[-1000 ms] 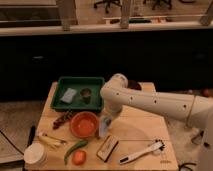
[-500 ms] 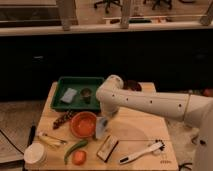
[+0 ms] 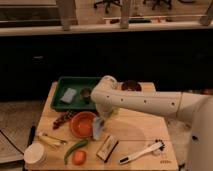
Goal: Wipe red bowl with towel
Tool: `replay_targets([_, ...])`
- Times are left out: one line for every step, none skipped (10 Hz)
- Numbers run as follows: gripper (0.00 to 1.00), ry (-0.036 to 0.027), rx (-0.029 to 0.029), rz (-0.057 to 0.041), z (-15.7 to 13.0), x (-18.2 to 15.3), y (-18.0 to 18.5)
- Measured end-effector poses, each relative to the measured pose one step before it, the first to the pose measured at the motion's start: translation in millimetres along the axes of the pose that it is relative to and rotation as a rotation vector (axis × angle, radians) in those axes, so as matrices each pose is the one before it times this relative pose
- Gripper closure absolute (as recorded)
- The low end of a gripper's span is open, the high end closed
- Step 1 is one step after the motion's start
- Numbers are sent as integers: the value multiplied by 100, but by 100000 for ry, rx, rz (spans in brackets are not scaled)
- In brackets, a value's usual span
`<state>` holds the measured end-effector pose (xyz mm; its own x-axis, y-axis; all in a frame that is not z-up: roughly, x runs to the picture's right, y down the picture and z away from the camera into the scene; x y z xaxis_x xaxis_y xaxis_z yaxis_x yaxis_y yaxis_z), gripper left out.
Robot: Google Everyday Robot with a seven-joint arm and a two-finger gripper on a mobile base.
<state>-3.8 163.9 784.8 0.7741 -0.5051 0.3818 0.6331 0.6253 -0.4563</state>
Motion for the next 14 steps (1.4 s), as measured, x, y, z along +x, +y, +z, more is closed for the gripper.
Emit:
replay_targets([100, 361, -335, -973, 218, -228, -368])
replay_targets([100, 568, -77, -252, 120, 73, -311])
replay_targets([100, 1215, 274, -515, 15, 80, -632])
replay_targets([100, 340, 261, -754, -61, -309, -636])
replay_targets([100, 864, 431, -909, -123, -158, -775])
replay_targets([100, 416, 401, -1190, -64, -395, -777])
replay_targets([100, 712, 368, -1235, -103, -284, -709])
replay_targets([100, 296, -5, -1227, -56, -372, -541])
replay_targets([100, 319, 199, -2339, -86, -826, -1039])
replay_targets([100, 228, 183, -3287, -115, -1045, -1226])
replay_targets([100, 260, 84, -2258, -64, -522, -697])
replay_targets([100, 59, -94, -2298, -7, -512, -588])
replay_targets([100, -762, 98, -3724, -12, -876, -854])
replay_targets([100, -527, 113, -2487, 23, -467, -491])
